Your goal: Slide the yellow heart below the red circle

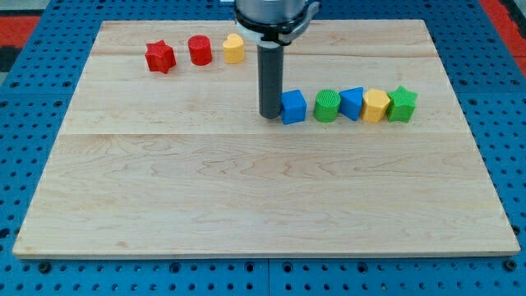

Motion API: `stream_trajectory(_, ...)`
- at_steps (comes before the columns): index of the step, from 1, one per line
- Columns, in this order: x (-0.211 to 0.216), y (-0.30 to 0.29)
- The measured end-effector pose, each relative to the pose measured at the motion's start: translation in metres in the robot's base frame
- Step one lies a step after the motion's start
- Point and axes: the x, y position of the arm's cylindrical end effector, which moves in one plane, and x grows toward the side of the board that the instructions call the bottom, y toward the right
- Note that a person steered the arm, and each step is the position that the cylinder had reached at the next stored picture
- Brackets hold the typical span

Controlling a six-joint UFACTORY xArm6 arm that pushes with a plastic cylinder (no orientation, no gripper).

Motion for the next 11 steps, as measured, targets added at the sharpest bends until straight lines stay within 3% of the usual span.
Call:
stream_trajectory(1, 0.0, 0.005)
stream_trajectory(2, -0.008, -0.038)
stream_trajectory(5, -0.146, 0.006)
stream_trajectory(6, -0.191, -0.023)
stream_trajectory(7, -0.187, -0.048)
stream_trajectory(11, -0.11, -0.075)
